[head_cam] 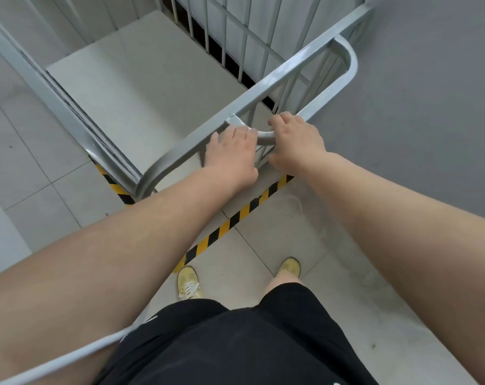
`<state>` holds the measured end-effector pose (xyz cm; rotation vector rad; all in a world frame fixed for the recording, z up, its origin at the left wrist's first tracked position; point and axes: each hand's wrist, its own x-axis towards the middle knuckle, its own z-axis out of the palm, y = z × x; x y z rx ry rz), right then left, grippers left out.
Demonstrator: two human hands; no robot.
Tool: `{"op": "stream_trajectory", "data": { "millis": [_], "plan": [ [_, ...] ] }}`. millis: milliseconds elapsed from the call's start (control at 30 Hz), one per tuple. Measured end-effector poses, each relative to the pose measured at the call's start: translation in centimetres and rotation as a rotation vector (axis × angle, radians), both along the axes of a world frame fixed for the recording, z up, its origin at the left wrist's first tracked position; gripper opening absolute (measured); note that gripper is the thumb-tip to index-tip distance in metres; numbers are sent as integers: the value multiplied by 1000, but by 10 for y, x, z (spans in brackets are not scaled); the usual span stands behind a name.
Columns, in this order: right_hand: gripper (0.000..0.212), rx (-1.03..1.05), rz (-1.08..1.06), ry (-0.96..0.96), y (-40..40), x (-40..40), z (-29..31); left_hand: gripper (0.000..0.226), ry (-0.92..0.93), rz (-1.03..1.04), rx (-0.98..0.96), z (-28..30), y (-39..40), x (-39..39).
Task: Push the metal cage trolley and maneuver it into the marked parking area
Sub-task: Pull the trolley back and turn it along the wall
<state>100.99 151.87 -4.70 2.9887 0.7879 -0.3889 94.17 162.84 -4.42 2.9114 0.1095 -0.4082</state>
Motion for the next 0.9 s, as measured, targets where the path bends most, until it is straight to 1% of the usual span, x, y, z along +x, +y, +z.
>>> {"op": "stream_trajectory", "data": {
  "millis": [133,267,400,467,500,600,633,733,900],
  "plan": [
    [61,-7,106,33,-31,42,-3,62,35,73,34,1,-38,40],
    [64,-19,210,43,-57,85,-3,36,78,197,-3,2,-76,80],
    [61,-93,283,69,-73,122,-9,32,95,300,-93,-5,-98,112],
    [55,-145,314,65,-73,144,-14,32,118,318,-102,-14,-98,130],
    [49,-172,329,55,-73,156,-16,34,133,321,-108,-19,-97,140],
    [16,-268,397,42,-72,189,-19,35,191,324,-139,-28,-99,171],
    [11,-306,432,44,-72,197,-20,32,212,333,-162,-30,-101,180],
    [8,-395,503,77,-73,219,-21,25,236,373,-245,-32,-106,197],
    [19,-467,613,123,-77,254,-15,17,226,353,-203,-35,-105,204]
  ]
}}
